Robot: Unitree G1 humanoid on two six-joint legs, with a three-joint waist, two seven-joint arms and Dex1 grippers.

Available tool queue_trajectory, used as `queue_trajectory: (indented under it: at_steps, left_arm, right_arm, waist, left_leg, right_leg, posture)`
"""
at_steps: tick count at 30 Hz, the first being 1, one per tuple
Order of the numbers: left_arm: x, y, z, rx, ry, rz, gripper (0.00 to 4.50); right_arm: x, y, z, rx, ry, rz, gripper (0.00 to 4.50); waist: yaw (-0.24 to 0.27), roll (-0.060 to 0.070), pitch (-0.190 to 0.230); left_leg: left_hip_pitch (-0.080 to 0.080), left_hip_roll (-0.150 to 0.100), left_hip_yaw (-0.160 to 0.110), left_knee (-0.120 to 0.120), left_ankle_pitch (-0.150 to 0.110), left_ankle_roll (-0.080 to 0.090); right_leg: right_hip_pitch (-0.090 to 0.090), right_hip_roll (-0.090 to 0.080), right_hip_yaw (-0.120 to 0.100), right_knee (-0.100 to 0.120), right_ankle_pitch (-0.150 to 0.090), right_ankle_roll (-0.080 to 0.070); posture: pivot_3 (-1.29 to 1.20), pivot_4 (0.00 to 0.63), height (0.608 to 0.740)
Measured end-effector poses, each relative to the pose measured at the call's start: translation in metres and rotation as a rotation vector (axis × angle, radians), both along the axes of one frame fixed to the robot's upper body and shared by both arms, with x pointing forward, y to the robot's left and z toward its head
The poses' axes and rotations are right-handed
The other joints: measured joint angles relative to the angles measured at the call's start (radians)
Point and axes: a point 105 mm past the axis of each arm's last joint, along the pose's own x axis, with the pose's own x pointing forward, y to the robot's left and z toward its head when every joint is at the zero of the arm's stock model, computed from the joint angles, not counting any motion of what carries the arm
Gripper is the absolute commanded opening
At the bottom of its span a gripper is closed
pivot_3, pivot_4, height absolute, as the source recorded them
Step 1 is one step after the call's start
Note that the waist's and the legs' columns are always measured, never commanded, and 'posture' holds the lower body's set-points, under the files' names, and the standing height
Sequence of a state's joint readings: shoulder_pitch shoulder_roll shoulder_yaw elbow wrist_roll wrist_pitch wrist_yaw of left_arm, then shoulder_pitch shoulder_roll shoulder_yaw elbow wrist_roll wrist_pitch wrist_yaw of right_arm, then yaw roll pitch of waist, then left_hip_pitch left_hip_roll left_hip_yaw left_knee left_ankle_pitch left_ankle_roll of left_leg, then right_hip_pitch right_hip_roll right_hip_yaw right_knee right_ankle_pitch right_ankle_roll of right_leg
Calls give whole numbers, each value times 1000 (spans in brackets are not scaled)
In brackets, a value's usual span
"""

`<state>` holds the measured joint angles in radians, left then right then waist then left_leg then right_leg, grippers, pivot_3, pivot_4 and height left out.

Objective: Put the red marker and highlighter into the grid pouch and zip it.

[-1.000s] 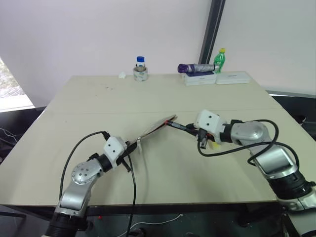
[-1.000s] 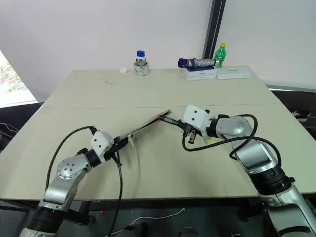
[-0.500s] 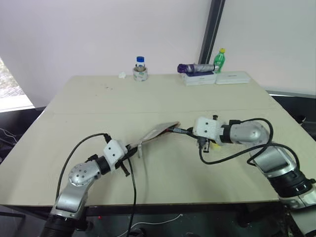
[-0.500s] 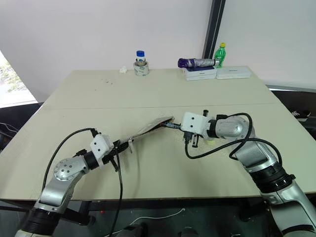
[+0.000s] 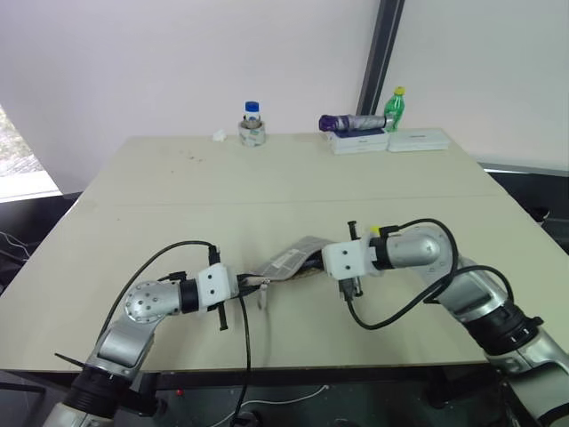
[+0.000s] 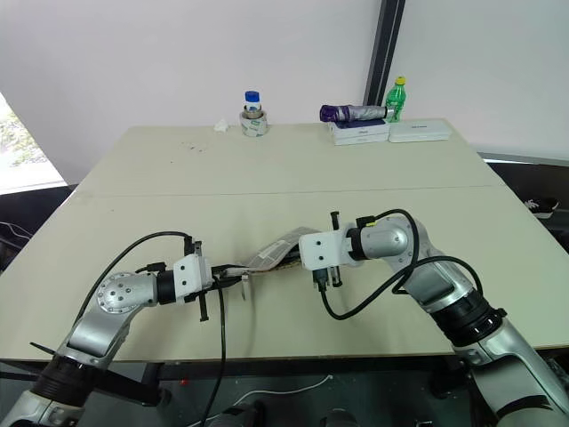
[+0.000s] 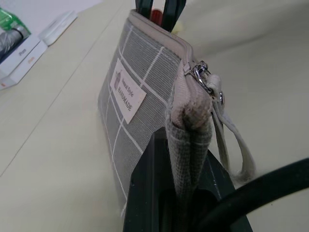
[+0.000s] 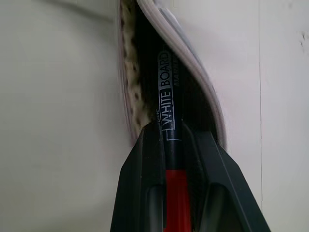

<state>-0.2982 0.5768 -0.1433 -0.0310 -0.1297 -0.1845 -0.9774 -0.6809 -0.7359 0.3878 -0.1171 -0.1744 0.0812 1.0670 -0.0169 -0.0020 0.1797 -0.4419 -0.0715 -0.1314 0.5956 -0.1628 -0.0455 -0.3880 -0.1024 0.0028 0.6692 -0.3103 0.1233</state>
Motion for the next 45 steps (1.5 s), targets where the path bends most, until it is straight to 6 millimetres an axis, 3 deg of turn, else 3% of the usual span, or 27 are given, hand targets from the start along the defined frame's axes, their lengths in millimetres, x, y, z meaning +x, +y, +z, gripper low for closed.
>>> queue_trajectory:
  at_steps: [5, 8, 9, 12, 15, 17, 23, 30, 33, 38, 39, 42, 45]
  left_arm:
    - [2, -3, 1, -21, -4, 9, 0]
    - [3, -2, 0, -49, -7, 41, 0]
    - [4, -2, 0, -58, -7, 53, 0]
    - [10, 1, 0, -92, -14, 111, 0]
    - [17, 2, 4, -152, -34, 179, 0]
    - [22, 6, 6, -174, -47, 230, 0]
    - [31, 2, 3, -241, -58, 325, 0]
    - [36, -2, 3, -285, -68, 374, 0]
    - [35, -3, 2, -290, -63, 374, 0]
    - [33, -3, -1, -292, -60, 372, 0]
    - [33, -3, -1, -292, -58, 371, 0]
    - [32, -4, -2, -294, -53, 365, 0]
    - [31, -7, -3, -289, -44, 347, 0]
  right_arm:
    - [-1, 3, 6, 38, 29, -16, 2537]
    - [1, -2, 23, 124, 34, -68, 4144]
    - [1, -5, 30, 154, 36, -88, 4472]
    - [4, -21, 48, 276, 64, -185, 4472]
    - [8, -54, 52, 380, 126, -355, 4472]
    - [13, -78, 42, 436, 172, -501, 4472]
    - [31, -136, -24, 634, 338, -990, 4472]
    - [38, -148, -45, 770, 378, -1161, 4472]
    - [40, -147, -55, 804, 414, -1191, 3703]
    - [40, -147, -53, 818, 424, -1192, 1076]
    - [40, -147, -53, 810, 425, -1186, 840]
    - [38, -146, -43, 743, 385, -1121, 872]
    - [26, -139, -13, 577, 245, -894, 872]
  waist:
    - [0, 0, 0]
    - [1, 0, 0]
    - [1, 0, 0]
    - [4, 0, 0]
    - [9, 0, 0]
    - [7, -1, 0]
    - [0, -1, 0]
    - [1, -1, 0]
    - [1, -1, 0]
    - [0, -1, 0]
    - [0, -1, 0]
    - [0, 0, 0]
    - [2, 0, 0]
  left_leg:
    - [0, 0, 0, 0, 0, 0]
    - [0, 0, -1, 0, 0, 0]
    - [0, 0, -1, 0, 0, 0]
    - [0, 0, -1, 0, 0, 0]
    - [0, 0, -1, 1, 0, 0]
    - [0, 0, -1, 1, 0, 0]
    - [0, -1, 1, 0, 0, 0]
    - [0, -1, 2, 1, 0, 0]
    - [0, -1, 2, 1, 0, 0]
    - [0, -1, 2, 1, 0, 0]
    - [0, -1, 2, 1, 0, 0]
    - [0, -1, 2, 1, 0, 0]
    - [0, -1, 4, 1, 0, 0]
  right_leg:
    - [0, 0, 0, 0, 0, 0]
    - [0, 0, 0, 0, 0, 0]
    - [0, 0, 0, 0, 0, 0]
    - [1, 0, 0, 0, 0, 0]
    - [1, -1, 0, 0, 0, 0]
    - [1, -1, 0, 0, 0, 0]
    - [0, 0, 0, 2, 0, 0]
    - [0, 0, 0, 2, 0, 0]
    - [0, 0, 0, 2, 0, 0]
    - [0, 0, 0, 2, 0, 0]
    - [0, 0, 0, 2, 0, 0]
    - [0, 0, 0, 2, 0, 0]
    - [0, 0, 0, 1, 0, 0]
  posture:
    - [0, 150, 736]
    - [0, 150, 736]
    - [0, 150, 736]
    - [0, 150, 736]
    - [0, 150, 736]
    - [0, 150, 736]
    - [0, 150, 736]
    - [0, 150, 736]
    - [0, 150, 736]
    - [0, 150, 736]
    - [0, 150, 736]
    - [0, 150, 736]
    - [0, 150, 736]
